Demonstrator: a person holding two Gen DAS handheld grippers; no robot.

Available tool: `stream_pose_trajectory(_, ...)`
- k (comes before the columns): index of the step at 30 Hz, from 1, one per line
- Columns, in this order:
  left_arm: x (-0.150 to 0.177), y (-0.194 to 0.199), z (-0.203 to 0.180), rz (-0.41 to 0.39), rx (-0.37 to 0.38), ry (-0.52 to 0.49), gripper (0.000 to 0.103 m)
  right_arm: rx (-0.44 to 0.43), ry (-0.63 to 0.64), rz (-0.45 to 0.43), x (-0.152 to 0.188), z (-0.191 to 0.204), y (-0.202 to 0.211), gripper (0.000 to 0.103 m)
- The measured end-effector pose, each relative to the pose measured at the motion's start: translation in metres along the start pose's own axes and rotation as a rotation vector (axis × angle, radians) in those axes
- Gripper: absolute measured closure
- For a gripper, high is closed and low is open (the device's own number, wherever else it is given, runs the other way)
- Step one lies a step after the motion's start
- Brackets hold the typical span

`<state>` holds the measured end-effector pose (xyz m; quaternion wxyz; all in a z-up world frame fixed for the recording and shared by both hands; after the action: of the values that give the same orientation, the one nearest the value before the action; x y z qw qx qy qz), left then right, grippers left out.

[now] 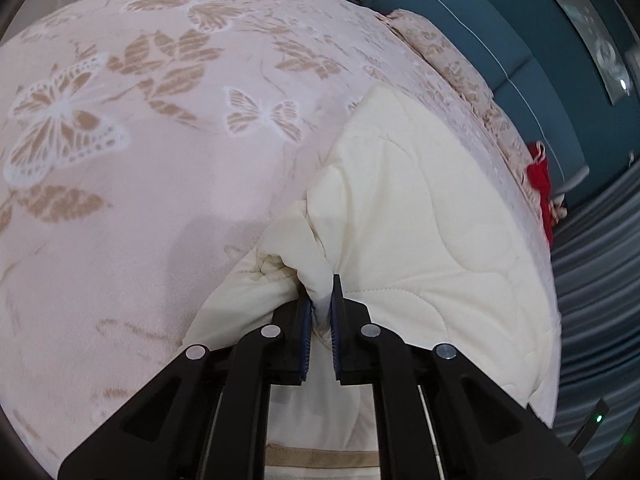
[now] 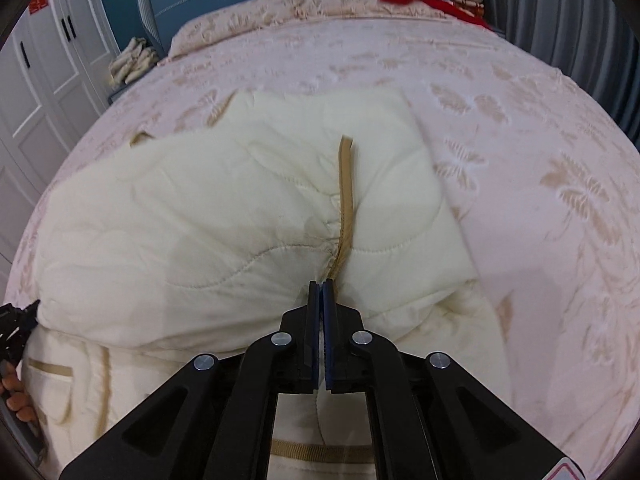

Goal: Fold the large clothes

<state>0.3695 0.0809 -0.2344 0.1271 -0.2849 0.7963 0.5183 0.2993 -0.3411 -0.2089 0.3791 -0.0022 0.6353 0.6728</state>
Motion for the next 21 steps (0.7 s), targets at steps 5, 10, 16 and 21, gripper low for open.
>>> stream_pose_trajectory(5, -0.003, 0.016, -0.010, -0.015, -0.071, -0.111, 0.089, -0.017, -0.105, -0.058, -0.012, -0.009, 0.046, 0.096)
stream_pose_trajectory(10, -0.008, 0.087, -0.039, -0.119, -0.018, -0.118, 0.084, -0.162, -0.038, -0.075, -0.004, 0.039, 0.084, 0.095)
stream_pose_trajectory(16, 0.016, 0.041, -0.089, 0.035, -0.010, -0.255, 0.085, -0.184, 0.077, 0.047, 0.031, 0.099, 0.044, 0.098)
stream_pose_trajectory(21, 0.037, 0.010, -0.073, 0.115, -0.034, -0.211, 0.083, -0.131, 0.074, 0.144, 0.054, 0.094, 0.006, 0.102)
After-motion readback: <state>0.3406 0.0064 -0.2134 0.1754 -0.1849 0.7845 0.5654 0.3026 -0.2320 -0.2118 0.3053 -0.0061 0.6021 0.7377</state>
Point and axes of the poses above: each gripper's, at about its wrist camera, not at the fingertips, and y roughly against the way its jaws point, z to its left, x to its underside, the point moved 8 cm from there along -y, roughly the way its jaws point, and after that the axes turned 9 degrees about -y, right-handed, at the moved point
